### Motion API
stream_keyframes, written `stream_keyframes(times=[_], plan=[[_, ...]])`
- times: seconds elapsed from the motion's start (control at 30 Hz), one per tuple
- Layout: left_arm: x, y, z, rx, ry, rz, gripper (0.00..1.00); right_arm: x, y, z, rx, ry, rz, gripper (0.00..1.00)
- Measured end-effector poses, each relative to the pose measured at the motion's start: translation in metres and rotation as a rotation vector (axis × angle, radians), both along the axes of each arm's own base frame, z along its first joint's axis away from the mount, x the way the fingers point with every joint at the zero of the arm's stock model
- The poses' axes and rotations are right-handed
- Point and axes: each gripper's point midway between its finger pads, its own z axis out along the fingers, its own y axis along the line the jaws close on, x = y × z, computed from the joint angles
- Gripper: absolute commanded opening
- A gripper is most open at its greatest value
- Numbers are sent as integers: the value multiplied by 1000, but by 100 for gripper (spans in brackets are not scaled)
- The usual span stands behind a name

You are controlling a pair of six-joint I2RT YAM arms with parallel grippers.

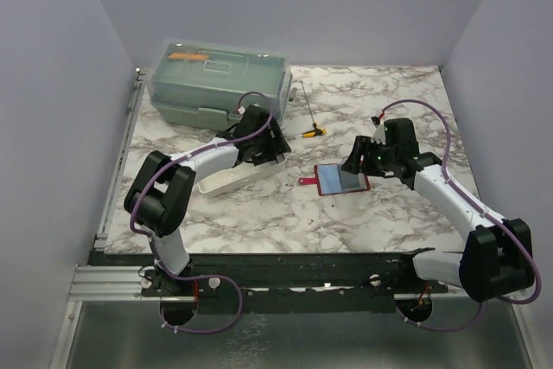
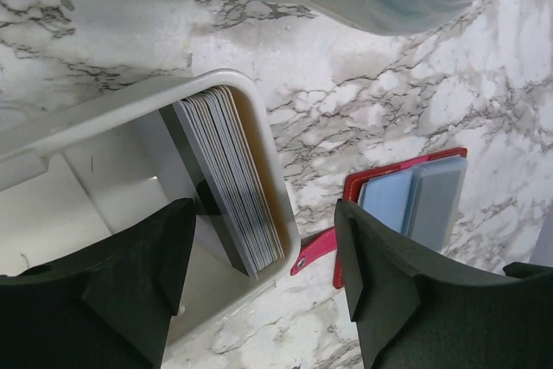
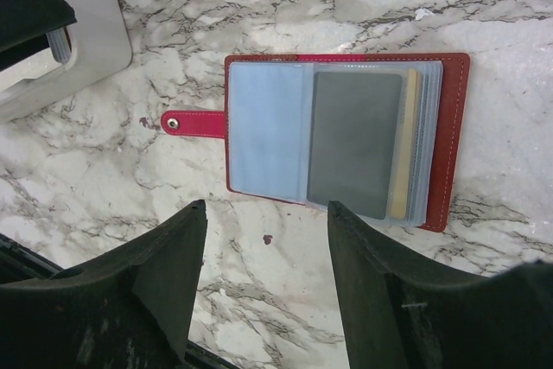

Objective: Put the credit cards into the card holder
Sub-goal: Pick up the credit card from the storage box.

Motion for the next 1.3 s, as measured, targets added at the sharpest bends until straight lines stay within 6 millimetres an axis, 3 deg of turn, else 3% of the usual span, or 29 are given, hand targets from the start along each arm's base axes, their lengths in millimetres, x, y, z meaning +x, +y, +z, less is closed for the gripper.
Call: stream_keyframes(times=[0.47, 0.63, 0.77, 0.9, 1.13, 1.3], plan=[[7, -7, 9, -48, -32, 6, 26, 0, 1, 0, 3, 1, 3, 60], [7, -6, 9, -49, -25, 12, 19, -1, 1, 0, 5, 1, 5, 60], [4, -5, 11, -47, -18, 16, 7, -1, 1, 0, 5, 1, 5, 60], [1, 2, 18, -47, -15, 27, 6, -1, 1, 0, 5, 1, 5, 60], [1, 6, 49, -90, -64, 37, 4, -1, 1, 0, 5, 2, 5, 59], [0, 8, 47, -95, -47, 38, 1, -1, 2, 0, 7, 5, 7, 59]])
